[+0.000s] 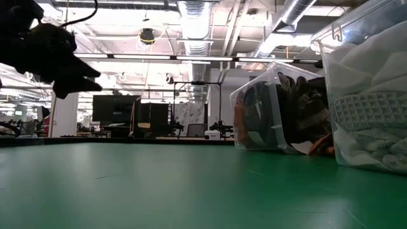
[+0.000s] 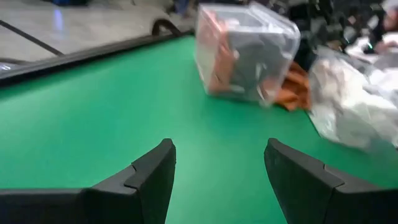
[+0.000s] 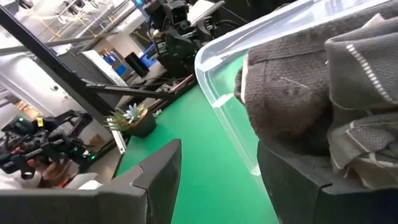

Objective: Sort towels by color in basket
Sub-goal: Adjust the top transparent bin

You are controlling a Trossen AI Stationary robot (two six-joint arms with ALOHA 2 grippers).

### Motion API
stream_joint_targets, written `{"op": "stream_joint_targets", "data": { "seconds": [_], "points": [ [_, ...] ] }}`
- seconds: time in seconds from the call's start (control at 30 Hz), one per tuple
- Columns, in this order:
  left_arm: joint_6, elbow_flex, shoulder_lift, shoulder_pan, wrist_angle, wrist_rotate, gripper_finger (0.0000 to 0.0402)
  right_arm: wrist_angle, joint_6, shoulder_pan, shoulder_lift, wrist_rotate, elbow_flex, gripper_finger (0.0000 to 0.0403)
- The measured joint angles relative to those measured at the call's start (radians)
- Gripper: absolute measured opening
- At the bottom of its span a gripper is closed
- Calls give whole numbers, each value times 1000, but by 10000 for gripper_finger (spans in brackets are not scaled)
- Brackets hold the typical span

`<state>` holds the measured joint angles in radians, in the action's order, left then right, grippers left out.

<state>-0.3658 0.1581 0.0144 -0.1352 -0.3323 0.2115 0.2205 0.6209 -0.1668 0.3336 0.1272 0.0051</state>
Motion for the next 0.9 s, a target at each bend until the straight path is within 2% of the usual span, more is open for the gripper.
{"op": "stream_joint_targets", "data": {
  "seconds": [0.07,0.53,0.77,0.9],
  "points": [
    [-3,0,0,0,13,29,235,3,0,-7,0,0,0,239],
    [5,0,0,0,-4,42,235,-26,60,-13,6,-6,9,239],
    [4,0,0,0,8,89,235,-35,94,-10,6,-5,11,239],
    [38,0,0,0,8,90,235,-37,60,-13,6,-28,12,239]
  ]
}}
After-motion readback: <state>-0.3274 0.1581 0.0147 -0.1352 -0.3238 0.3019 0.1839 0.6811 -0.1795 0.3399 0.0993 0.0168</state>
